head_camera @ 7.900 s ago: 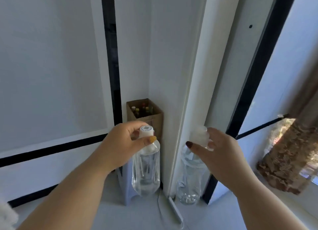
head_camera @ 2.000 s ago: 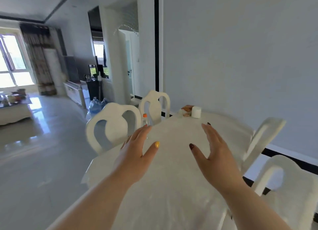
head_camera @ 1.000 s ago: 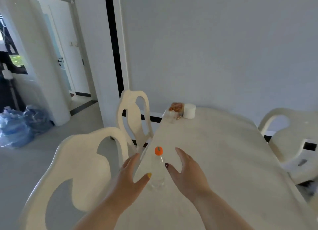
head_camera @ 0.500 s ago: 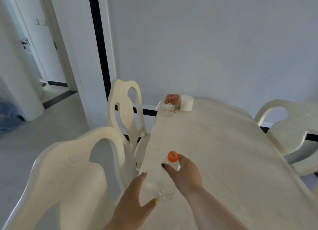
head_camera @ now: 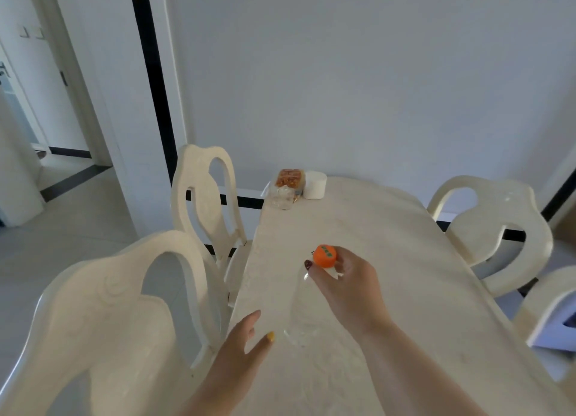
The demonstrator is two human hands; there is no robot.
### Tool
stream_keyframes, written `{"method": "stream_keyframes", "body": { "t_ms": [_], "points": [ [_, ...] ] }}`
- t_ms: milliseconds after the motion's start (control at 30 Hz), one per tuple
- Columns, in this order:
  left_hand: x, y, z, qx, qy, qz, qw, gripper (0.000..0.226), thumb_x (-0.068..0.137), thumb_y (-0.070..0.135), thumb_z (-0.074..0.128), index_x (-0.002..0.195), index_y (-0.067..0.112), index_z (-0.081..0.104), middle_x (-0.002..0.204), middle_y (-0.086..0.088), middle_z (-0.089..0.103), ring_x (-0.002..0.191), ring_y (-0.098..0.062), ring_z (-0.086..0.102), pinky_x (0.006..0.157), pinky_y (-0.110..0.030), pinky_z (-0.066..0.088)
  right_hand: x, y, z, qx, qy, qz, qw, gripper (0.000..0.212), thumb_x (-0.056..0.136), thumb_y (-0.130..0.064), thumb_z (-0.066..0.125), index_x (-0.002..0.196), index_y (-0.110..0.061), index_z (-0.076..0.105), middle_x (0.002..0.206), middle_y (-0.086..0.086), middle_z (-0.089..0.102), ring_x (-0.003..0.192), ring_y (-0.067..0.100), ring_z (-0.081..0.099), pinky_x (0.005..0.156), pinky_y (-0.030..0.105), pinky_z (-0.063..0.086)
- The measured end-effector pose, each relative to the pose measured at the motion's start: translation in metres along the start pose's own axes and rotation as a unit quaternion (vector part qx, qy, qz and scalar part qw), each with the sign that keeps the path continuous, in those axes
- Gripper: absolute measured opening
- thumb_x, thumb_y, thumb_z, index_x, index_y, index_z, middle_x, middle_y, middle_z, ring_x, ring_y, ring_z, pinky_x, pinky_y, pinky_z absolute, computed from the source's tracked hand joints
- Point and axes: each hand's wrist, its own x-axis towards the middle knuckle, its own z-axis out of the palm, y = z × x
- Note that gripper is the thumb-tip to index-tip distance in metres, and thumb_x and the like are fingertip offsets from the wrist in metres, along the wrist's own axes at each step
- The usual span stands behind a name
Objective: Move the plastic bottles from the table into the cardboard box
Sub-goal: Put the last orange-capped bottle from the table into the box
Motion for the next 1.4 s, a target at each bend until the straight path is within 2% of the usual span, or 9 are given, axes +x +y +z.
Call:
{"method": "stream_keyframes", "body": {
  "t_ms": [100,200,367,467,633,833,933,1033,1400],
  "points": [
    [-0.005,0.026,0.013,-0.174,-0.047,-0.097,0.979,0.036,0.099,0.042,0.050,0.132,0.027,0.056,0.141,0.007,0.055,0.119,-0.010,0.055,0.101,-0.033,0.035,-0.004,-0.033,-0.040,-0.004,0.030,-0.037,0.999,0.015,0.076,-0.043,0.068,0.079,-0.029,0.069,0.076,-0.020,0.067,0.074,-0.001,0.058,0.061,0.010,0.041],
    [-0.014,0.059,0.028,-0.341,-0.094,-0.184,0.917,0.050,0.096,0.054,0.046,0.119,0.014,0.066,0.127,-0.006,0.067,0.113,-0.027,0.065,0.102,-0.048,0.044,-0.013,-0.061,-0.084,-0.013,0.062,-0.060,0.996,0.024,0.075,-0.046,0.066,0.070,-0.023,0.062,0.055,-0.011,0.045,0.051,0.009,0.038,0.048,0.019,0.033],
    [-0.041,0.125,0.060,-0.402,-0.199,-0.154,0.880,0.075,0.086,0.060,0.047,0.126,-0.001,0.062,0.125,-0.027,0.066,0.106,-0.037,0.067,0.105,-0.053,0.045,-0.042,-0.083,-0.159,-0.040,0.121,-0.054,0.990,0.028,0.076,-0.048,0.067,0.071,-0.021,0.061,0.053,-0.010,0.033,0.047,0.010,0.028,0.043,0.018,0.027],
    [-0.062,0.159,0.091,-0.384,-0.270,-0.138,0.872,0.079,0.081,0.061,0.048,0.124,-0.004,0.063,0.123,-0.029,0.066,0.099,-0.038,0.068,0.102,-0.054,0.047,-0.070,-0.088,-0.207,-0.048,0.151,-0.039,0.987,0.023,0.077,-0.046,0.070,0.063,-0.030,0.061,0.046,-0.012,0.034,0.042,0.008,0.029,0.040,0.014,0.026],
    [-0.109,0.197,0.174,-0.317,-0.357,-0.132,0.869,0.082,0.080,0.062,0.048,0.122,-0.008,0.063,0.125,-0.033,0.063,0.091,-0.039,0.069,0.092,-0.053,0.052,-0.132,-0.076,-0.302,-0.094,0.203,-0.009,0.975,0.034,0.076,-0.052,0.069,0.074,-0.018,0.068,0.046,-0.005,0.045,0.041,0.011,0.037,0.045,0.024,0.033],
    [-0.182,0.232,0.305,-0.232,-0.460,-0.133,0.846,0.081,0.094,0.063,0.035,0.123,-0.006,0.064,0.125,-0.031,0.064,0.093,-0.036,0.070,0.094,-0.053,0.052,-0.223,-0.044,-0.425,-0.128,0.253,0.022,0.959,0.030,0.080,-0.041,0.072,0.052,-0.042,0.061,0.037,-0.019,0.044,0.035,0.001,0.043,0.038,0.008,0.030],
    [-0.240,0.256,0.389,-0.196,-0.488,-0.155,0.836,0.082,0.094,0.066,0.033,0.125,-0.004,0.063,0.126,-0.029,0.064,0.093,-0.034,0.072,0.091,-0.051,0.056,-0.279,-0.016,-0.506,-0.147,0.274,0.049,0.949,0.023,0.077,-0.045,0.073,0.059,-0.032,0.066,0.043,-0.017,0.050,0.040,0.003,0.045,0.042,0.011,0.034],
    [-0.267,0.268,0.449,-0.180,-0.527,-0.144,0.818,0.084,0.093,0.068,0.033,0.127,-0.002,0.062,0.129,-0.027,0.064,0.110,-0.039,0.067,0.087,-0.049,0.057,-0.308,0.003,-0.558,-0.137,0.287,0.071,0.946,0.033,0.074,-0.047,0.073,0.065,-0.016,0.065,0.045,-0.013,0.047,0.041,0.006,0.038,0.045,0.024,0.035],
    [-0.356,0.346,0.671,-0.138,-0.577,-0.170,0.787,0.080,0.093,0.069,0.032,0.129,0.003,0.060,0.121,-0.022,0.070,0.110,-0.035,0.069,0.094,-0.053,0.053,-0.375,0.091,-0.777,-0.183,0.338,0.107,0.917,0.029,0.077,-0.042,0.076,0.067,-0.016,0.069,0.040,-0.013,0.046,0.036,0.007,0.038,0.038,0.011,0.030]
  ]
}}
